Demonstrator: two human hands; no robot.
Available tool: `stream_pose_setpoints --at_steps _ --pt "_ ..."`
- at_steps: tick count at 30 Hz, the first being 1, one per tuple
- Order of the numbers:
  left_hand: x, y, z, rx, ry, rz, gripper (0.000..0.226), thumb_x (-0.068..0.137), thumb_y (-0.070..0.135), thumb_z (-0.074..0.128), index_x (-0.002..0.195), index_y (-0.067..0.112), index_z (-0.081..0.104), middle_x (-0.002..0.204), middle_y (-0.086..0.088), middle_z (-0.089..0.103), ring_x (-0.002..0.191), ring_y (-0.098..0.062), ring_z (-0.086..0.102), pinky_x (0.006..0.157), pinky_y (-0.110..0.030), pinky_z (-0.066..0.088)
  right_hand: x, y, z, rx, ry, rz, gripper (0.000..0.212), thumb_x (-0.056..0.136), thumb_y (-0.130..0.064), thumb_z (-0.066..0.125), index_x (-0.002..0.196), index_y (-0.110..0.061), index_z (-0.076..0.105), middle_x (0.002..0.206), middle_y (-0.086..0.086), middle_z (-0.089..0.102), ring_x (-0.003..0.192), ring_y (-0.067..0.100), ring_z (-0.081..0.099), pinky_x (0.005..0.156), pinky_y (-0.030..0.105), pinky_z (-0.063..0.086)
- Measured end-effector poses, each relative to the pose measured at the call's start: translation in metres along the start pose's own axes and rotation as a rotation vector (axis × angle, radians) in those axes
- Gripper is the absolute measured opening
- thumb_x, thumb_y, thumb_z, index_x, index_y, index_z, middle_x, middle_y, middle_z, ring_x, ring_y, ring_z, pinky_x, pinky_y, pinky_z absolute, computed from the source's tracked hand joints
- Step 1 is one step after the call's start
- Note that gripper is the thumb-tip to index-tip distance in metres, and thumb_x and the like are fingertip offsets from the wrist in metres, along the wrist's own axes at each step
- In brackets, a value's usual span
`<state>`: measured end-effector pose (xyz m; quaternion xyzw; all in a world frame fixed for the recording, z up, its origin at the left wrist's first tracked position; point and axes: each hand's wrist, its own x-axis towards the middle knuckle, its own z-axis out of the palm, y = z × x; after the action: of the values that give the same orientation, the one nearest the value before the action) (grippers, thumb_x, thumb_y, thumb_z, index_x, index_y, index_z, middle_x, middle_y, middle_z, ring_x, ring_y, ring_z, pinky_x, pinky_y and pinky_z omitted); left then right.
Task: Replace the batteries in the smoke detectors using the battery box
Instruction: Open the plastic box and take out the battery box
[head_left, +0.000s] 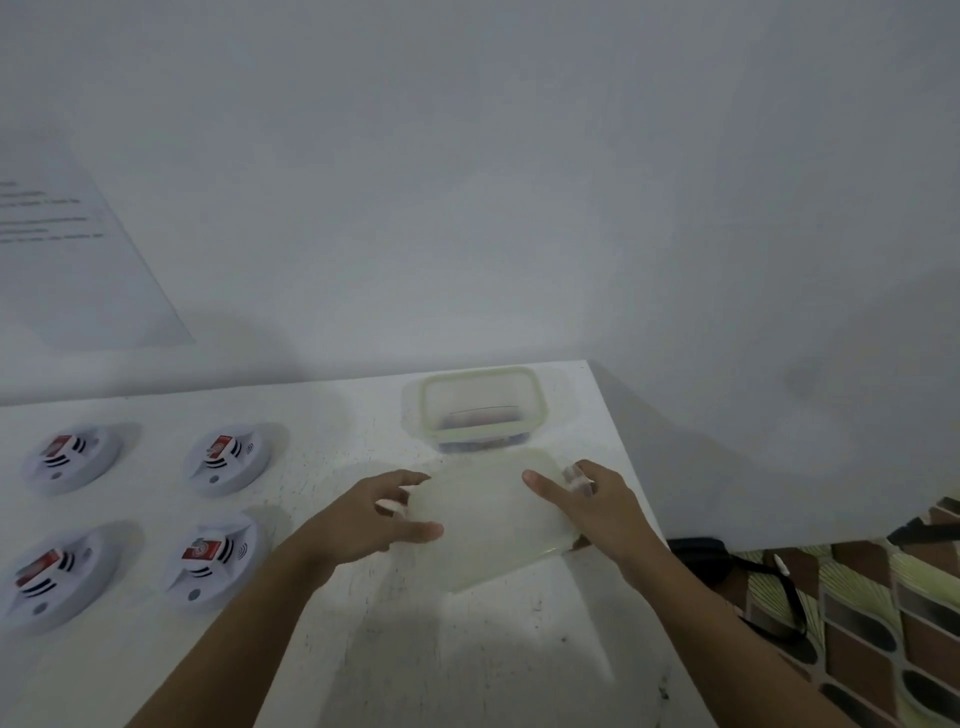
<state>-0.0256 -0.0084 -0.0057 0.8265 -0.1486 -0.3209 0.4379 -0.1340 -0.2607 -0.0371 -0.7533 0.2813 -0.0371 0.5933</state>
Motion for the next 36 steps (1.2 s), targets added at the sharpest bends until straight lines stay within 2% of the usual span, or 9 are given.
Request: stream_pose_setpoints --at_steps 3,6,11,16,20,24,26,30,36 --pt "0.000 0.004 0.004 0.007 -0.019 0.015 0.041 0.078 0.019 0.082 0.115 0.031 0.068 0.119 0.005 0.067 0.102 -0.019 0.066 0.083 -0.030 0.056 -0.007 0.003 -0.001 0.171 -0.044 0.007 0.047 0.069 -0.034 0.091 0.105 -0.019 0.064 0.106 0.007 0.073 0.092 0.026 0.073 0.073 0.045 0.064" --pt "-0.006 0.003 0.007 0.043 -0.053 -0.035 0.044 0.071 0.041 0.087 0.111 0.033 0.070 0.110 0.003 0.071 0.095 -0.016 0.069 0.074 -0.025 0.054 -0.011 0.006 0.006 0.240 -0.027 -0.041 0.050 0.067 -0.018 0.092 0.110 -0.018 0.065 0.104 0.004 0.075 0.092 0.023 0.073 0.080 0.041 0.063" --pt "-0.019 -0.008 0.025 0.005 -0.008 -0.122 0.054 0.078 0.069 0.066 0.109 0.025 0.067 0.101 0.002 0.075 0.090 -0.015 0.073 0.086 -0.032 0.059 -0.016 0.008 0.024 0.072 0.046 -0.089 0.035 0.080 -0.040 0.082 0.104 -0.019 0.067 0.103 -0.003 0.072 0.093 0.016 0.070 0.076 0.028 0.061" --pt "-0.018 -0.013 0.039 -0.250 0.042 -0.134 0.039 0.085 0.047 0.072 0.108 0.015 0.070 0.101 -0.002 0.077 0.092 -0.022 0.075 0.093 -0.047 0.058 -0.021 0.007 0.029 0.102 -0.047 0.065 0.048 0.086 -0.051 0.072 0.090 -0.004 0.063 0.091 0.011 0.074 0.075 0.029 0.075 0.057 0.027 0.057" --pt "-0.012 -0.008 0.037 -0.430 -0.019 -0.146 0.031 0.087 0.024 0.075 0.112 0.005 0.070 0.107 -0.008 0.076 0.098 -0.026 0.074 0.097 -0.046 0.056 -0.016 0.007 0.030 0.187 -0.075 0.091 0.050 0.084 -0.049 0.075 0.082 -0.002 0.058 0.081 0.011 0.071 0.068 0.027 0.069 0.058 0.029 0.055" --pt "-0.009 -0.010 0.041 -0.476 -0.058 -0.185 0.036 0.087 0.019 0.076 0.115 -0.002 0.067 0.110 -0.012 0.075 0.103 -0.030 0.072 0.098 -0.049 0.055 -0.011 0.010 0.032 0.185 -0.093 0.061 0.048 0.083 -0.050 0.075 0.073 -0.011 0.049 0.075 0.008 0.060 0.072 0.026 0.064 0.068 0.036 0.056" --pt "-0.010 -0.013 0.043 -0.487 -0.023 -0.167 0.034 0.083 0.020 0.079 0.110 0.002 0.067 0.111 -0.012 0.075 0.102 -0.031 0.072 0.096 -0.049 0.056 -0.010 0.008 0.031 0.180 -0.116 0.066 0.046 0.085 -0.048 0.074 0.073 -0.012 0.050 0.077 0.007 0.064 0.077 0.030 0.069 0.072 0.038 0.060" --pt "-0.013 -0.015 0.045 -0.249 0.310 -0.046 0.048 0.073 0.034 0.087 0.081 0.014 0.045 0.099 -0.009 0.067 0.089 -0.024 0.062 0.072 -0.033 0.053 -0.009 0.002 0.030 0.150 -0.157 0.045 0.043 0.089 -0.045 0.071 0.078 -0.009 0.050 0.086 0.013 0.068 0.083 0.032 0.072 0.071 0.042 0.061" --pt "-0.024 -0.024 0.041 -0.263 0.326 -0.068 0.066 0.052 0.054 0.090 0.104 0.026 0.060 0.095 -0.006 0.072 0.081 -0.020 0.070 0.068 -0.032 0.060 -0.007 0.002 0.032 0.187 -0.203 0.004 0.042 0.089 -0.042 0.072 0.078 -0.013 0.044 0.082 0.012 0.057 0.075 0.025 0.061 0.065 0.037 0.051"
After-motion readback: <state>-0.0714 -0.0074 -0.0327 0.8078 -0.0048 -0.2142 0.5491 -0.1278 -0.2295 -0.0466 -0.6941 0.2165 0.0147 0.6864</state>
